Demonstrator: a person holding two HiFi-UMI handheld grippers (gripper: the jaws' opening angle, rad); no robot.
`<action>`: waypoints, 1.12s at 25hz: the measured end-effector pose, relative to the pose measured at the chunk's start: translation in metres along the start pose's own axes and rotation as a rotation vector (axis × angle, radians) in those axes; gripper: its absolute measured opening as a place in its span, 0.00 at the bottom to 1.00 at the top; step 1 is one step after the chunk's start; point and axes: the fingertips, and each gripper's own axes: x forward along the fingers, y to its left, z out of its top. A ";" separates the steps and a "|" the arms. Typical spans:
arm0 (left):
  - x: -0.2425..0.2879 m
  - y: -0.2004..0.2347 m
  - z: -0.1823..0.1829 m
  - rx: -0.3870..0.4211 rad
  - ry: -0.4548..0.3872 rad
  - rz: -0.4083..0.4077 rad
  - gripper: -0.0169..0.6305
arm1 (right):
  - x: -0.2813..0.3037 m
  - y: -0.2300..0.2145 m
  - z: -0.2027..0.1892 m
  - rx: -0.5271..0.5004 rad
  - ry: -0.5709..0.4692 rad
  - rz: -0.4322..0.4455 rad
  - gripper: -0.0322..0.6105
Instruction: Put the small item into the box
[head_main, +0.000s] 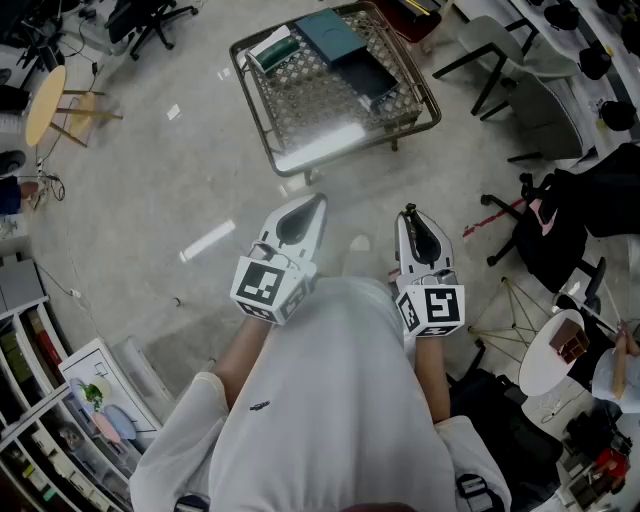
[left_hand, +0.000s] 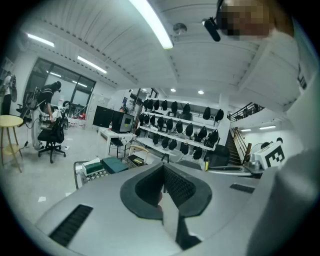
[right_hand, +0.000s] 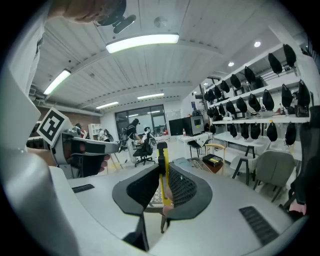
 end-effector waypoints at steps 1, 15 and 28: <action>-0.008 0.006 0.003 0.011 -0.006 -0.001 0.03 | 0.002 0.014 0.004 0.000 -0.014 -0.002 0.13; -0.059 0.044 0.009 0.008 -0.046 -0.002 0.03 | 0.023 0.091 0.017 -0.028 -0.048 -0.005 0.13; 0.002 -0.006 -0.005 0.015 0.012 0.049 0.03 | 0.008 0.004 0.024 -0.030 -0.060 0.010 0.13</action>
